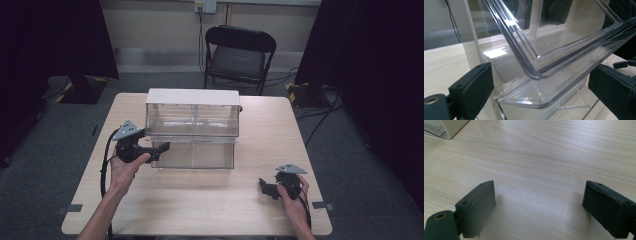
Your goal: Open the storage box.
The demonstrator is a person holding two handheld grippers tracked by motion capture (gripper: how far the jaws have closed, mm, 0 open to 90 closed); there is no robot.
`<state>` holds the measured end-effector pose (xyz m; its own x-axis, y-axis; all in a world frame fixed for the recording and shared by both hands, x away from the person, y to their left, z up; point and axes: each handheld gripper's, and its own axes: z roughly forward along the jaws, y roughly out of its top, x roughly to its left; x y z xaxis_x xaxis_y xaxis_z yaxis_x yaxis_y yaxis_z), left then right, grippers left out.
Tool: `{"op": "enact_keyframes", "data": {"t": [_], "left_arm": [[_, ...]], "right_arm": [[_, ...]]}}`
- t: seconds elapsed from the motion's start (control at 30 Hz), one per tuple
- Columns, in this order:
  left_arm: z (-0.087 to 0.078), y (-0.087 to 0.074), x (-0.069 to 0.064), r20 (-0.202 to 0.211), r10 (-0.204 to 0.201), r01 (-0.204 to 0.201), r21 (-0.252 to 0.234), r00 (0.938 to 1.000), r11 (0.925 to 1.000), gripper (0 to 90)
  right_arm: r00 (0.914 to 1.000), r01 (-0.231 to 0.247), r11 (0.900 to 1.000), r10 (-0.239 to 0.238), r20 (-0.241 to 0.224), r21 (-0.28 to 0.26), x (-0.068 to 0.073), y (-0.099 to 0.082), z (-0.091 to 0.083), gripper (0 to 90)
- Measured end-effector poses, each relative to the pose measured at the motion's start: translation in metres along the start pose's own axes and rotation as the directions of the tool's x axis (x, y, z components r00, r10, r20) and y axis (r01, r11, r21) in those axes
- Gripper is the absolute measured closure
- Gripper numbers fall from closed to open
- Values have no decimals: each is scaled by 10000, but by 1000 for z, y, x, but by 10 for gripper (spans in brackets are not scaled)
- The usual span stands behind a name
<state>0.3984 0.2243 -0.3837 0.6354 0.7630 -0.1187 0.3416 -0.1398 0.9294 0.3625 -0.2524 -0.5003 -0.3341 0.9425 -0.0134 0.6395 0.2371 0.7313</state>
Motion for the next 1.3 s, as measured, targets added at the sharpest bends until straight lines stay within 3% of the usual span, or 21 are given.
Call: {"op": "enact_keyframes", "data": {"t": [1.3], "left_arm": [[1, 0, 0, -44, 37, -36, 99, 10000, 9999, 61]], "right_arm": [[10000, 5, 10000, -5, 0, -1, 0, 0, 0, 104]]}}
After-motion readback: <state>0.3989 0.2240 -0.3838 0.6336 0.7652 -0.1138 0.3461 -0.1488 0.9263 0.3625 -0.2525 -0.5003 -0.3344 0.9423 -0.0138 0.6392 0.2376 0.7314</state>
